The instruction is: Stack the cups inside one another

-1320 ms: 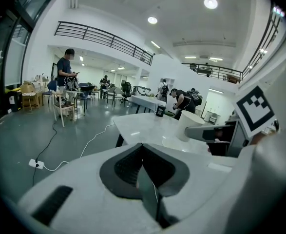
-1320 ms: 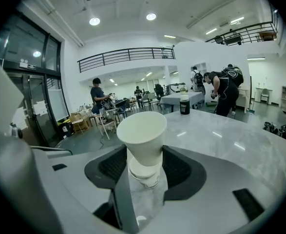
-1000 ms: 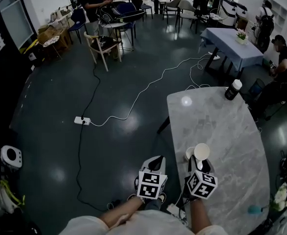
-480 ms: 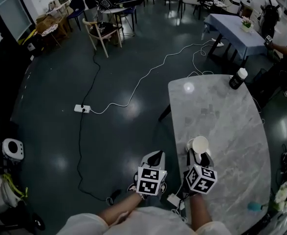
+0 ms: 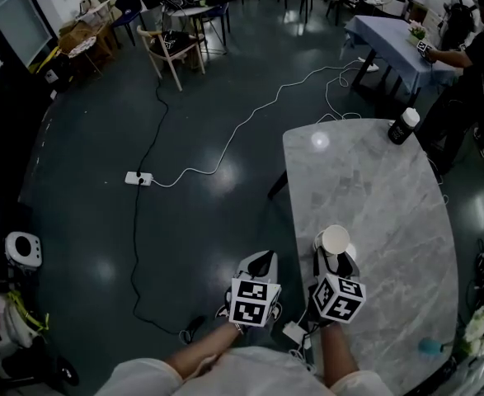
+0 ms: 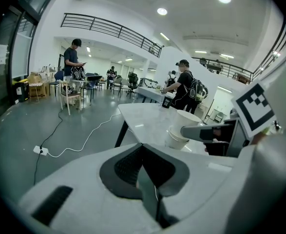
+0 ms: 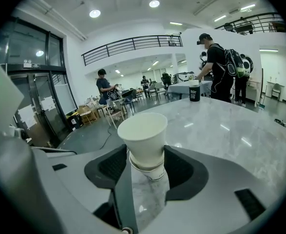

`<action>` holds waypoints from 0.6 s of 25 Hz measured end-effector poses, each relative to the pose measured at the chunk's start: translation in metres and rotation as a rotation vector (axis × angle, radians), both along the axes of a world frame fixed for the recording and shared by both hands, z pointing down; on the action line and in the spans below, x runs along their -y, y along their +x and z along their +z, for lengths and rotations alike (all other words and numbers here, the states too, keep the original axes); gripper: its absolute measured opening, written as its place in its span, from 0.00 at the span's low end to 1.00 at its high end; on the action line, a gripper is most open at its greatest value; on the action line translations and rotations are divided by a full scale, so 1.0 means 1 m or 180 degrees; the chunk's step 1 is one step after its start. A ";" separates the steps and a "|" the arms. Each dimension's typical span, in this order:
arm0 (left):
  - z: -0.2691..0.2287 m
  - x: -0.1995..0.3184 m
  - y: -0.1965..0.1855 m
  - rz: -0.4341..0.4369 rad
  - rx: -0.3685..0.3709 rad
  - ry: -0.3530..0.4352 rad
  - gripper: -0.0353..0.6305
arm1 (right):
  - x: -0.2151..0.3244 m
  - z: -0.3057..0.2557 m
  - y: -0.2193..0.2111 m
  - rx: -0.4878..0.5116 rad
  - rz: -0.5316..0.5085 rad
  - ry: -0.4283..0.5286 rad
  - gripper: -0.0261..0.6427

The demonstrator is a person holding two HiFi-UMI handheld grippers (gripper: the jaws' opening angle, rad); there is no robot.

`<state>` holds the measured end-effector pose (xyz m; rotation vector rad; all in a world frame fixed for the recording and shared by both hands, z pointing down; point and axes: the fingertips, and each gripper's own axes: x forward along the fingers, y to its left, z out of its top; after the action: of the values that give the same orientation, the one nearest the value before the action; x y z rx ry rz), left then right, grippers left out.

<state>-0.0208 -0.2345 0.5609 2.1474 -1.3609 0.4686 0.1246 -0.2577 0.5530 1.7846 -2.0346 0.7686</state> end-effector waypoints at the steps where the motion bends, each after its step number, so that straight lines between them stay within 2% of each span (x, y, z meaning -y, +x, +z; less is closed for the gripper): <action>1: 0.000 0.000 0.000 0.0003 0.0000 -0.0003 0.05 | 0.000 0.000 0.000 0.0009 -0.0008 -0.0002 0.36; 15: -0.002 -0.005 0.006 0.0085 -0.0013 0.0007 0.05 | -0.012 -0.008 0.009 0.0137 0.0128 0.0123 0.36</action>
<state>-0.0146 -0.2300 0.5588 2.1698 -1.3326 0.4732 0.1338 -0.2461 0.5447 1.8505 -2.0601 0.7912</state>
